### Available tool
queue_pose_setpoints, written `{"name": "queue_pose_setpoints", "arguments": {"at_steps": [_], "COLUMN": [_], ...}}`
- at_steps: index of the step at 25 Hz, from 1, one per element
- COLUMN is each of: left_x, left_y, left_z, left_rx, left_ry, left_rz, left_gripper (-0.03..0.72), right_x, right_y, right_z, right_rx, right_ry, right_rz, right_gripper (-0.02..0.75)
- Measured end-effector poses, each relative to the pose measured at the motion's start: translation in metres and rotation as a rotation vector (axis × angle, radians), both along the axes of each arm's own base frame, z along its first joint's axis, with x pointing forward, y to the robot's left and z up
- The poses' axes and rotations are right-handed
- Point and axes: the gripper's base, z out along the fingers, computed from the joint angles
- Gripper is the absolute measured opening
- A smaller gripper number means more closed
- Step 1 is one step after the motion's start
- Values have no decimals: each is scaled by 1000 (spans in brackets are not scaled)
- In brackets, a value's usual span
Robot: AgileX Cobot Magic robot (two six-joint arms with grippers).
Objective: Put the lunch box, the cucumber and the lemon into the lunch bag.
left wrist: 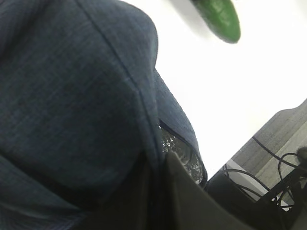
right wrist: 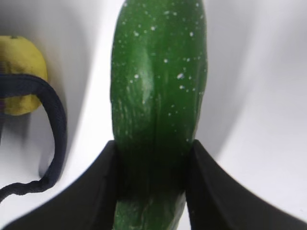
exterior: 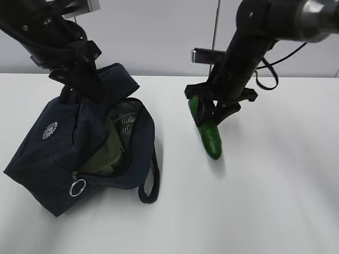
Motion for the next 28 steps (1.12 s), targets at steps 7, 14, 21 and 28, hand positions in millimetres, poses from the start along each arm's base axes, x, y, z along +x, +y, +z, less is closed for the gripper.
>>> {"name": "queue_pose_setpoints", "arguments": {"at_steps": [7, 14, 21, 28], "left_x": [1, 3, 5, 5], "left_y": [0, 3, 10, 9], "left_z": [0, 0, 0, 1], "left_rx": [-3, -3, -8, -17], "left_ry": [-11, -13, -9, -10], "left_rz": [6, 13, 27, 22], "left_gripper": [11, 11, 11, 11], "right_x": [-10, -22, -40, -47], "right_y": [-11, 5, 17, 24], "right_z": [55, 53, 24, 13], "right_rx": [136, 339, 570, 753], "right_ry": [-92, -53, 27, 3], "right_rz": [37, 112, 159, 144], "right_gripper": [281, 279, 279, 279]}}
